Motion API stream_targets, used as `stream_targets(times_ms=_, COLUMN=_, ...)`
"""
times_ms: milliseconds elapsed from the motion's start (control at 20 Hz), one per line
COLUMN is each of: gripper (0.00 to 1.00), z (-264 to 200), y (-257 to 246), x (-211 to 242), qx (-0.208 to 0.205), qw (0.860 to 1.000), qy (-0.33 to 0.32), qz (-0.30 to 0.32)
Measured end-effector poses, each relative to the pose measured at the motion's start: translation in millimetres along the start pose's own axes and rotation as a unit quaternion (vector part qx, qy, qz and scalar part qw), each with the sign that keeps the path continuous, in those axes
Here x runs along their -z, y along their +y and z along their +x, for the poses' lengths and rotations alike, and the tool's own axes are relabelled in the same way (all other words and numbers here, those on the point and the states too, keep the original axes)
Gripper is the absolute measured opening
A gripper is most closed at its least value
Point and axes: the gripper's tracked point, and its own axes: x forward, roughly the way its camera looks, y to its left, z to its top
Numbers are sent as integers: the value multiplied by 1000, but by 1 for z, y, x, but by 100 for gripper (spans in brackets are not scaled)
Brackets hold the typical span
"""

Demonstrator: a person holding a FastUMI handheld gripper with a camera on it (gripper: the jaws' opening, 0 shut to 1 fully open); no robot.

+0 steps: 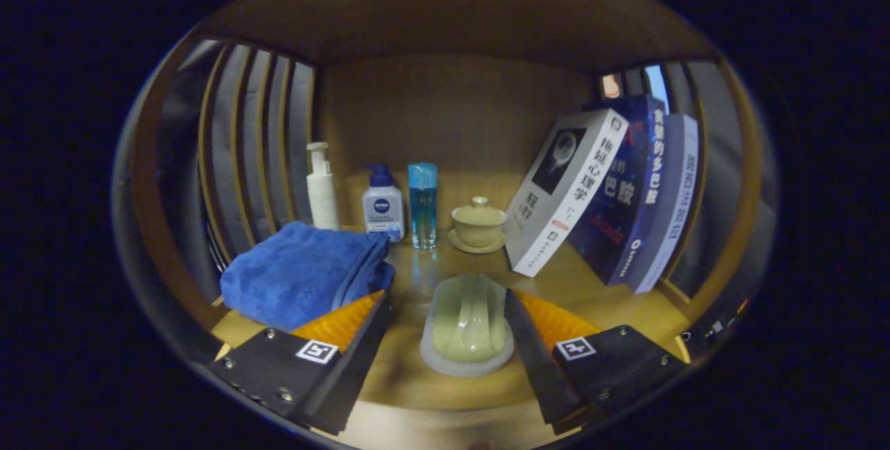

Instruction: Pull open the drawer, take out the items inside it, and place them on the countertop above the cabinet.

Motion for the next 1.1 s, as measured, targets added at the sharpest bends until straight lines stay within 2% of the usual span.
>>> stream_targets(times_ms=100, gripper=98, z=-33, y=1, x=-14, qx=6, qw=1000, qy=-25, qz=-3)
stream_targets(times_ms=250, gripper=98, z=-86, y=-1, x=-25, qx=12, qw=999, qy=-43, qz=11)
stream_targets(times_ms=450, gripper=98, z=-149, y=-12, x=-41, qx=16, qw=995, qy=-74, qz=60)
stream_targets(times_ms=600, gripper=98, z=-190, y=-15, x=-36, qx=12, qw=995, qy=-84, qz=53)
stream_targets(times_ms=800, gripper=98, z=-240, y=-11, x=-2, qx=14, qw=994, qy=-99, qz=46)
stream_targets(times_ms=950, gripper=98, z=-264, y=-15, x=39, qx=31, qw=993, qy=-110, qz=24)
stream_targets(times_ms=1100, gripper=98, z=-275, y=-16, x=90, qx=37, qw=995, qy=-94, qz=25)
